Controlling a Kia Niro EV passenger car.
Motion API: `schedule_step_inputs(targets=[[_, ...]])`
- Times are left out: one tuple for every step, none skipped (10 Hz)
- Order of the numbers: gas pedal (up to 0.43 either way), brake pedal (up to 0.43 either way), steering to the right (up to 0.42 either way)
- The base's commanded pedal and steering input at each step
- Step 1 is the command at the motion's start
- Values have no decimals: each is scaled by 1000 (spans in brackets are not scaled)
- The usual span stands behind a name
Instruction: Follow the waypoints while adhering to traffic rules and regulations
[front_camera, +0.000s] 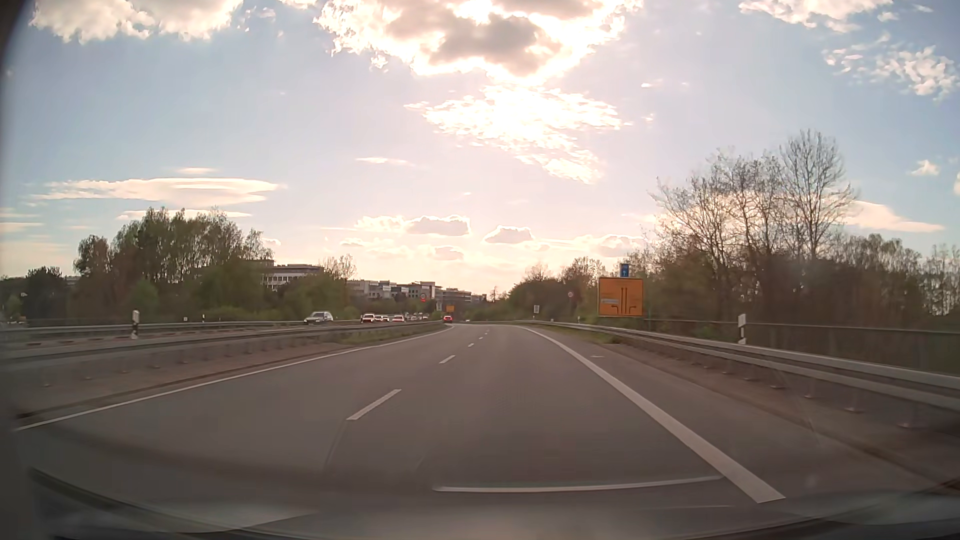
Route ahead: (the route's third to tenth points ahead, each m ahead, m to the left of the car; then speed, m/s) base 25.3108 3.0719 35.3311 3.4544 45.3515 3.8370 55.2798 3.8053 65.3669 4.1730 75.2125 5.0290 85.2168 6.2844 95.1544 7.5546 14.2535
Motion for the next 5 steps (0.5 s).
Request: schedule_step_inputs(targets=[[0,0,-1],[0,0,-1],[0,0,-1],[0,0,-1],[0,0,-2]])
